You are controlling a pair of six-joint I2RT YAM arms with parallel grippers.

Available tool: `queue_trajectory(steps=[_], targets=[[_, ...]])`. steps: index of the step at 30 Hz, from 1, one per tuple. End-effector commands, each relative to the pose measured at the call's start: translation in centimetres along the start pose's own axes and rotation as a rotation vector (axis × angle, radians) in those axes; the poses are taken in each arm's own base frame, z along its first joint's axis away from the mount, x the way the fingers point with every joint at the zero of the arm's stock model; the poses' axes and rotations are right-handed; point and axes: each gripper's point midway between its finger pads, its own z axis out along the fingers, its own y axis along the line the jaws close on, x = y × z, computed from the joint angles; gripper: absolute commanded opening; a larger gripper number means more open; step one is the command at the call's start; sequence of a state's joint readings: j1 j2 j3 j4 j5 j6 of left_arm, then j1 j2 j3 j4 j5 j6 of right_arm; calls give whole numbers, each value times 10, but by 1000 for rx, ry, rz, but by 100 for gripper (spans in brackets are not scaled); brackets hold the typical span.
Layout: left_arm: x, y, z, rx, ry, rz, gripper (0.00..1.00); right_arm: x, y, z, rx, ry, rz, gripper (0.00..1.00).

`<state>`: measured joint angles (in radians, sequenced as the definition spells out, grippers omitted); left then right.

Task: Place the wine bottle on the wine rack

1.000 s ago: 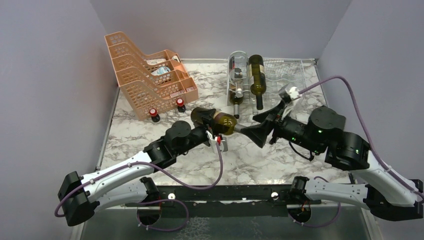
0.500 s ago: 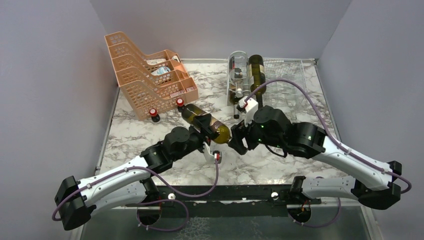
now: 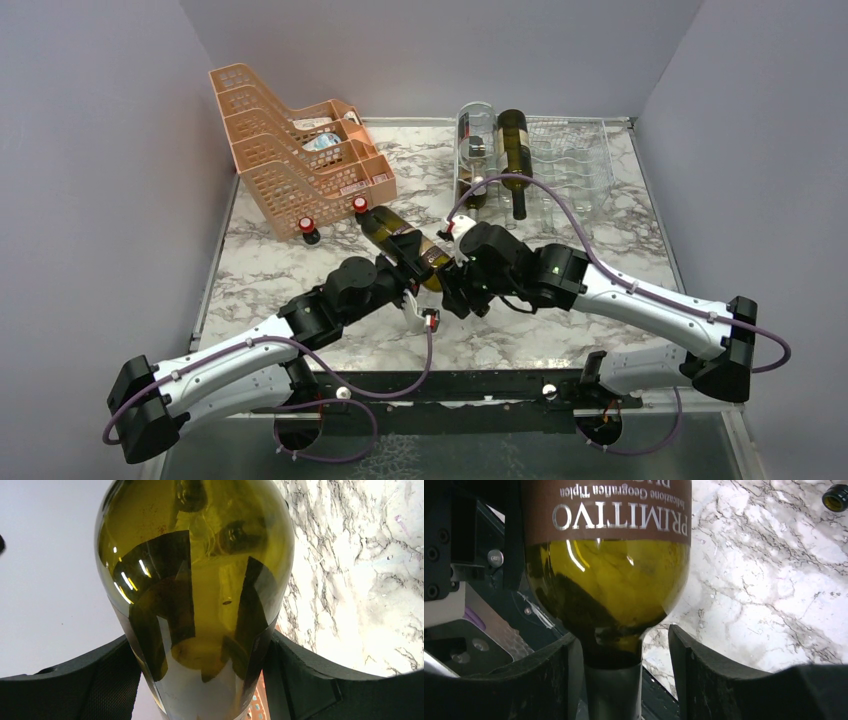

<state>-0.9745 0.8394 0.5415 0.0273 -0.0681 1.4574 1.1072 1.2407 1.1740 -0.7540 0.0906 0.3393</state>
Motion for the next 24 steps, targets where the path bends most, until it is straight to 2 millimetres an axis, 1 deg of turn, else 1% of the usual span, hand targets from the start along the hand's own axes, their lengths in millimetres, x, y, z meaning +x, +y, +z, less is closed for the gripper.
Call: queue_trajectory(steps=[1,5,7,9,13,14,15,16,18,19,20,24], targets=[[-3,43,-10,-157,-10,19,0,-3,12,12,-44,-8,11,60],[-2,44,-10,-162,-7,20,0,-1,10,18,-34,1,10,53],[-3,44,-11,-163,-8,19,0,-1,9,19,-28,0,10,47],[-3,44,-11,-166,-11,12,0,-1,9,19,-24,-2,10,36],[-4,47,-13,-175,-20,1,0,-4,6,18,-8,-14,8,7],[-4,48,-14,-180,-21,-3,6,-6,4,17,3,-21,9,2],[-4,47,-14,-181,-20,-6,19,-8,2,16,11,-30,7,1],[-4,47,-15,-183,-20,-7,36,-10,0,14,21,-40,6,1],[-4,46,-16,-192,-20,-9,67,-18,-4,9,47,-73,8,1],[-3,45,-16,-196,-21,-9,94,-22,-6,6,58,-92,9,1],[-3,45,-16,-198,-20,-11,98,-27,-10,2,81,-116,12,1],[-4,41,-15,-175,-26,-40,99,-54,-23,-11,162,-230,18,1]])
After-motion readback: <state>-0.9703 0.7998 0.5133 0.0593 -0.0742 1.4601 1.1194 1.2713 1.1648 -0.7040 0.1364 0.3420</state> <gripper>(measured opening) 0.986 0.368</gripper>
